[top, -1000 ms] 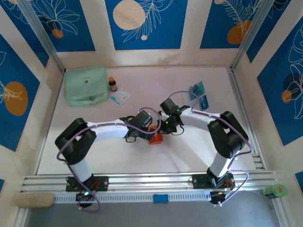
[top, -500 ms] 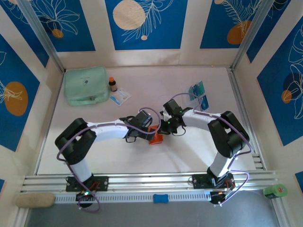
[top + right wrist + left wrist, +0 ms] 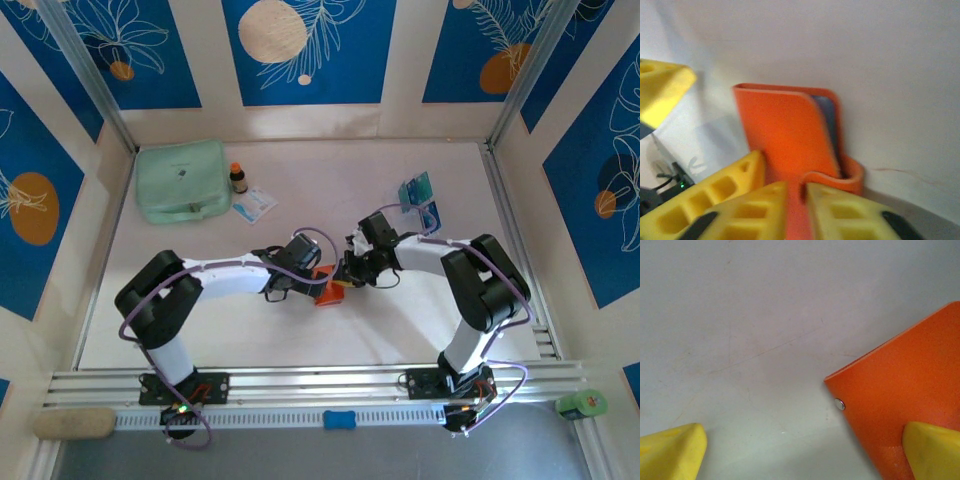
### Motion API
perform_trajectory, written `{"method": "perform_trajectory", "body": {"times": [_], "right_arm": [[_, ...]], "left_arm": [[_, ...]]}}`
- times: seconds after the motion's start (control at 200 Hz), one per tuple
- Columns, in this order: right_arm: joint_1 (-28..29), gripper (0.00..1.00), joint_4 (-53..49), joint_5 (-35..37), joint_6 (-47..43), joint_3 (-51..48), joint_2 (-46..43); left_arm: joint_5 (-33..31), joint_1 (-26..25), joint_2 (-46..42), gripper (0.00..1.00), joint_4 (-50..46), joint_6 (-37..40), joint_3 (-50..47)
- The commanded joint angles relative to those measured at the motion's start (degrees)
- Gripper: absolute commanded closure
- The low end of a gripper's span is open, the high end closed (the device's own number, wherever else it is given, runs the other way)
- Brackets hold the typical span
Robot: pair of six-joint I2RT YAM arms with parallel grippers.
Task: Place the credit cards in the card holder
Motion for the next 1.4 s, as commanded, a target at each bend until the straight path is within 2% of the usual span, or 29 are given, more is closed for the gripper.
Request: {"method": "perform_trajectory", "body": {"times": [0.0, 0.045, 0.11, 0.145, 0.16, 0.195, 0.29, 0.435, 0.55, 0.655, 0.79, 0.91, 1.075, 1.29, 1.395], "right_arm": [[-0.3, 0.54, -3.9, 2.8, 0.6, 1.5, -3.7], [-0.3, 0.43, -4.3, 2.6, 0.6, 3.2, -5.7], [-0.5, 0.17, -5.5, 2.8, 0.5, 5.6, -8.4], [-0.6, 0.11, -6.1, 2.9, 0.3, 6.8, -10.0], [-0.6, 0.04, -6.5, 3.1, 0.3, 7.2, -10.6], [-0.8, 0.0, -7.1, 3.5, 0.1, 7.8, -12.1], [-1.5, 0.01, -9.9, 6.9, -1.9, 8.7, -16.7], [-3.0, 0.01, -14.4, 20.3, -8.1, 7.6, -24.5], [-6.7, 0.01, -14.3, 30.5, -10.3, 4.2, -29.7], [-9.7, 0.01, -5.7, 39.4, -14.4, -2.6, -34.2], [-15.0, 0.01, 8.7, 45.5, -21.5, -12.2, -36.6], [-20.1, 0.01, 18.3, 47.7, -24.7, -17.0, -33.5], [-21.9, 0.01, 34.0, 48.6, -28.9, -21.2, -25.8], [-22.0, 0.01, 49.5, 39.2, -35.7, -23.4, -17.8], [-24.4, 0.01, 58.2, 32.6, -36.1, -26.5, -14.0]], "left_arm": [[-2.8, 0.5, -2.3, 0.0, -3.1, 0.2, 0.2], [-3.1, 0.8, -3.7, 0.0, -3.2, 0.3, 1.1], [-3.4, 1.6, -6.3, 0.0, -3.0, 0.6, 2.2], [-3.4, 2.1, -7.9, 0.0, -2.7, 0.8, 2.7], [-3.5, 2.3, -8.6, 0.0, -2.7, 0.8, 2.9], [-3.7, 2.9, -10.3, 0.0, -2.5, 0.9, 3.2], [-5.0, 4.7, -15.1, 0.0, -2.3, 1.2, 3.0], [-10.8, 8.4, -23.8, 0.0, -2.0, 3.7, -0.9], [-13.3, 14.9, -32.0, 0.01, 3.8, 6.0, -8.6], [-16.6, 20.5, -39.1, 0.01, 14.5, 11.0, -17.7], [-20.0, 27.1, -42.5, 0.01, 23.8, 15.3, -26.1], [-21.8, 30.3, -40.9, 0.01, 31.2, 20.6, -30.6], [-21.3, 33.1, -32.9, 0.01, 45.2, 25.0, -34.8], [-17.7, 34.3, -20.3, 0.01, 66.9, 30.4, -37.8], [-13.8, 35.9, -15.1, 0.01, 70.4, 30.7, -36.5]]}}
